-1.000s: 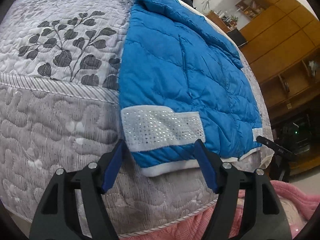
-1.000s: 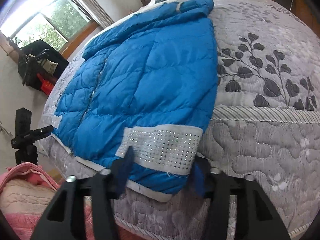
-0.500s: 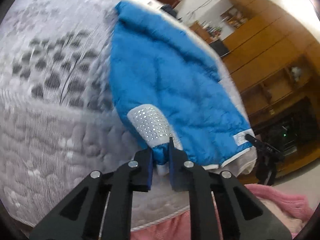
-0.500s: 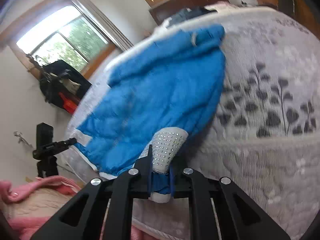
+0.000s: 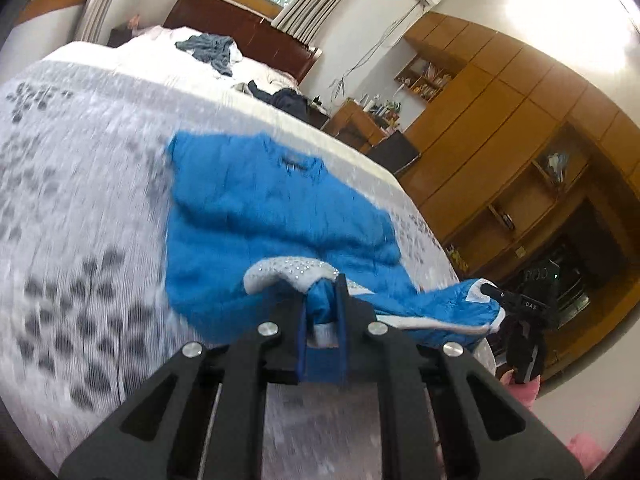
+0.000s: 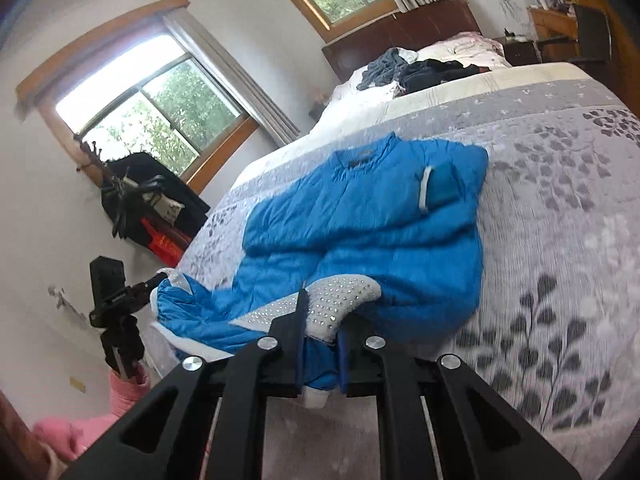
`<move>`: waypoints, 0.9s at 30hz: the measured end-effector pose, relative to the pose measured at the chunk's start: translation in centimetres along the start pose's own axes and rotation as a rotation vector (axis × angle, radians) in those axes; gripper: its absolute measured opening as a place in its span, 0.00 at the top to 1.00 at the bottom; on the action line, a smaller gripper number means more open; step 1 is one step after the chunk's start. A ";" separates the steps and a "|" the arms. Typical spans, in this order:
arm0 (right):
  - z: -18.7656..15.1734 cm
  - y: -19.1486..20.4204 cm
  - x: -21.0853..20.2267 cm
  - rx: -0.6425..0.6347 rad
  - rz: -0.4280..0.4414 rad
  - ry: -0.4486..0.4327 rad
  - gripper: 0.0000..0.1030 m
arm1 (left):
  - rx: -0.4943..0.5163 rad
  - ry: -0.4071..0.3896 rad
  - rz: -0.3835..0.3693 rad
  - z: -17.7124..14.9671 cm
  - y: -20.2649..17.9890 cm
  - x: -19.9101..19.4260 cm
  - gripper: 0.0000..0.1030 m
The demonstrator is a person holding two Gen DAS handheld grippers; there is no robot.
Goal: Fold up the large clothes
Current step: 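Fold the hem up toward the collar with both grippers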
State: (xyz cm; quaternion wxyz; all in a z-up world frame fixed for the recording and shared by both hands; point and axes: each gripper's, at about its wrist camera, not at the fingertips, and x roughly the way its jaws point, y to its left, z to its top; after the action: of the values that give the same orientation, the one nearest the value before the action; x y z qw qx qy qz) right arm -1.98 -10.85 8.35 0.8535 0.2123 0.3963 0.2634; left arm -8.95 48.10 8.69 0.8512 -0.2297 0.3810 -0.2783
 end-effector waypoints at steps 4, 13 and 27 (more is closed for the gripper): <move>4.2 -1.5 2.1 0.042 0.007 0.014 0.89 | -0.003 -0.012 -0.002 4.2 0.8 2.8 0.90; 10.6 -6.4 9.1 0.154 -0.021 0.086 0.89 | -0.073 0.054 0.042 10.6 5.2 10.9 0.89; 13.8 -13.5 17.0 0.287 -0.088 0.197 0.88 | -0.154 0.166 0.109 13.6 11.9 20.8 0.86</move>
State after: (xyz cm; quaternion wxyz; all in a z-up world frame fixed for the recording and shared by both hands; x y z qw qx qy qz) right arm 21.99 -12.85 -0.77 0.7822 0.2875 0.5205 0.1859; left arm 16.74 45.82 -1.08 0.8105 -0.2497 0.4822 -0.2196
